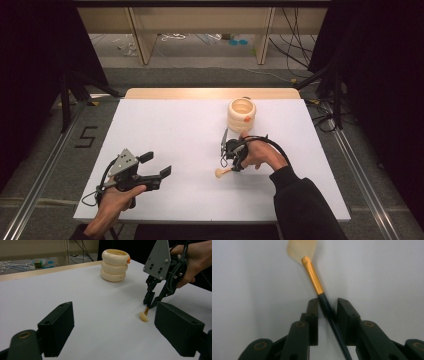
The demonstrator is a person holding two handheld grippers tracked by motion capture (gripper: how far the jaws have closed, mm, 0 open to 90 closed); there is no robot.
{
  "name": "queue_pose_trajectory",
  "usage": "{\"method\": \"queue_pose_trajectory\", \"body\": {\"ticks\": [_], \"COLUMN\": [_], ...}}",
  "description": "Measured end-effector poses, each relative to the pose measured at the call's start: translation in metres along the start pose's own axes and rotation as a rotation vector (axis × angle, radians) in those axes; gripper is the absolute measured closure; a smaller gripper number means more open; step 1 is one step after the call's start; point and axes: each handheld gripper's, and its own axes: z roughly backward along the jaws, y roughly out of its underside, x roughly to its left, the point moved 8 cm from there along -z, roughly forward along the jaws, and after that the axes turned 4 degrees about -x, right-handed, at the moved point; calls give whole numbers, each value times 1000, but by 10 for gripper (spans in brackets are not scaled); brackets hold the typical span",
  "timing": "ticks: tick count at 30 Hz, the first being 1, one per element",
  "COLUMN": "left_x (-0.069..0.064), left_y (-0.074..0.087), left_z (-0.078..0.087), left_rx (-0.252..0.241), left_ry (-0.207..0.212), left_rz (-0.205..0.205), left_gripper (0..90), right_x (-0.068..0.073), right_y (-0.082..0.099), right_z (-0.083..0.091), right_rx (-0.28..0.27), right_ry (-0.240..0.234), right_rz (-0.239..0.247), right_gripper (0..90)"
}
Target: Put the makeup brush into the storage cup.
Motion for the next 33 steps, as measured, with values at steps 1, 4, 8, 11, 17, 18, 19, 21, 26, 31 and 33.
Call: {"method": "queue_pose_trajectory", "body": {"ticks": [1,4,8,11,17,18,19,21,26,31,33], "left_x": [0,0,0,0,0,0,0,0,0,0,0], "left_y": [0,0,0,0,0,0,0,0,0,0,1], "left_z": [0,0,0,0,0,0,0,0,0,0,0], "left_rx": [0,1,-3,1,0,0,0,1,1,1,1], "left_ry": [0,0,1,0,-2,-3,-3,-2,-7,-8,-11], "left_rz": [0,-1,1,1,6,6,6,6,24,24,26], "left_gripper": [157,157,157,157,157,157,157,157,158,158,158], "right_x": [0,0,1,3,2,3,3,5,4,3,1], "right_y": [0,1,0,0,0,0,0,0,-1,0,-1], "right_z": [0,0,0,0,-1,-1,-1,0,0,5,8], "right_rx": [0,9,15,25,29,30,30,38,44,32,15], "right_ry": [0,-2,-13,-11,-9,-8,-8,-7,3,16,28], "right_rz": [0,-10,-17,-31,-13,-15,-15,-39,-18,-40,-43], "right_gripper": [726,750,783,804,827,827,827,828,828,829,829]}}
